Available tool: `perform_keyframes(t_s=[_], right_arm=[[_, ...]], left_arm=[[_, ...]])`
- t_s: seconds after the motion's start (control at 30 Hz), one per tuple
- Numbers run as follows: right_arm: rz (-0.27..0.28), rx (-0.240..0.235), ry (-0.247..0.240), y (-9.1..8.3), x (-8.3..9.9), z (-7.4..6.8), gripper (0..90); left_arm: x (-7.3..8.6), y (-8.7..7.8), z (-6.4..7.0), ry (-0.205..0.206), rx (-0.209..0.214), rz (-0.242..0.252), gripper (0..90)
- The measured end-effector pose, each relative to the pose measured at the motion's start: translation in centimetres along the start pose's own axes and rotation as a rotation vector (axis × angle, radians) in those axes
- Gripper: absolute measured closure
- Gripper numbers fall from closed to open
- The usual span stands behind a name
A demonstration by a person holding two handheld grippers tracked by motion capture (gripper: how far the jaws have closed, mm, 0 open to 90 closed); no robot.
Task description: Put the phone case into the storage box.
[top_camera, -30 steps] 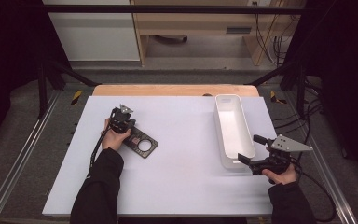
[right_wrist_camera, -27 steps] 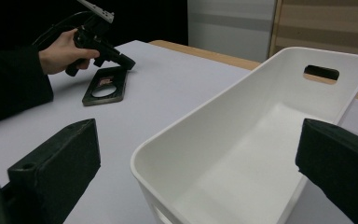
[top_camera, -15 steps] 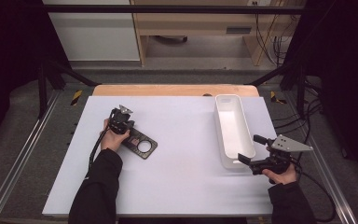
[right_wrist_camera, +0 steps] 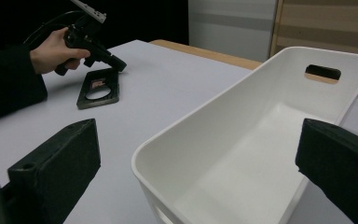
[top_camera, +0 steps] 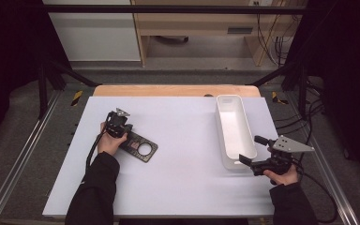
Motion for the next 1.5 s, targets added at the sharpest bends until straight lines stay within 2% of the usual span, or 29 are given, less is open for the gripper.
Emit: perform_keyframes(t_s=[0.4,0.57,0.83,1.5], right_arm=[[0.003,-0.001,0.001,0.0,0.0,0.0,0.3],[0.002,-0.003,0.002,-0.1,-0.1,-0.1,0.3],[0.005,-0.003,-0.001,-0.1,-0.1,0.0,0.4],[0.008,-0.005,-0.001,-0.2,-0.2,-0.1,0.4]], left_arm=[[1.2,-1.2,0.8,0.025,0.007,-0.014,89.3],[1.4,-1.5,0.7,0.012,0.014,-0.020,89.5],[2.4,-2.4,0.9,0.014,0.010,-0.020,89.5],[4.6,-4.6,2.3,0.022,0.012,-0.038,89.5]])
Point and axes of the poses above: each handheld gripper's, and its own axes: y roughly forward along the jaws, x roughly out of its underside, z roughly to its right, the point moved 3 cm from there along y, roughly forward along the jaws, and after that the axes turned 3 degrees about -y, right-handed, at the moved point
